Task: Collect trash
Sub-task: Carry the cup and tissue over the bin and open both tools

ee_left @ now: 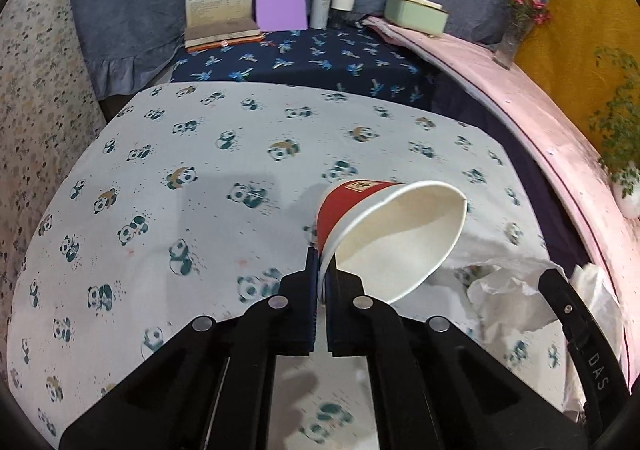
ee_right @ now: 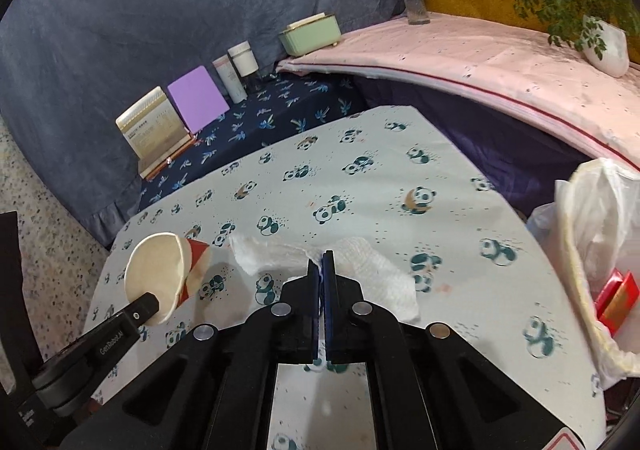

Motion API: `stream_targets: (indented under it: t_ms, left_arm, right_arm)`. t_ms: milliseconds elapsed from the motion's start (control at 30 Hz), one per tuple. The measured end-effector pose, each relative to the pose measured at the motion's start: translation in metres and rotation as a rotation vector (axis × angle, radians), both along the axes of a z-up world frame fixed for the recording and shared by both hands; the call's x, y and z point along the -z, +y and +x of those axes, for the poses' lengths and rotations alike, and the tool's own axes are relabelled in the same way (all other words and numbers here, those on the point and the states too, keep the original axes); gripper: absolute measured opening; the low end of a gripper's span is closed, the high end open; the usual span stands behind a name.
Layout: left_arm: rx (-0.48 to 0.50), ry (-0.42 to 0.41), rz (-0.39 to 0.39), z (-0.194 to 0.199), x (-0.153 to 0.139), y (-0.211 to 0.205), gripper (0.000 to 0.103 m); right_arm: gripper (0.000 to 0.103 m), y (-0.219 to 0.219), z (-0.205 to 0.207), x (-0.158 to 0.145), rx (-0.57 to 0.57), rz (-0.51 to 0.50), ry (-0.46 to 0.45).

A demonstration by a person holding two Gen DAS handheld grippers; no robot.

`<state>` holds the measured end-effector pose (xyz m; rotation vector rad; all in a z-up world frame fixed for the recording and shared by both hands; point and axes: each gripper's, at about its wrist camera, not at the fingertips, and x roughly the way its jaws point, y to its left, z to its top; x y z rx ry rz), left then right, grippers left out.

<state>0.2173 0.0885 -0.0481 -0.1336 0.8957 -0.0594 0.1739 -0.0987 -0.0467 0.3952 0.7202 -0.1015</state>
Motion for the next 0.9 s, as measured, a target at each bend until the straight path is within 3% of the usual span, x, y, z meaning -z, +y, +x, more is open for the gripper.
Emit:
stream_targets:
  t_ms: [400, 900]
  left_arm:
    - [0.150, -0.058, 0.004, -0.055, -0.035, -0.074, 0.002]
    - [0.320, -0.079, 0.035, -0.095, -0.043, -0.164, 0.002]
  right_arm:
    - [0.002, -0.057, -0.068, -0.038, 0.108, -0.003, -0.080]
    - [0.002, -0.139, -0.127, -0.051, 0.259, -0.002, -0.122]
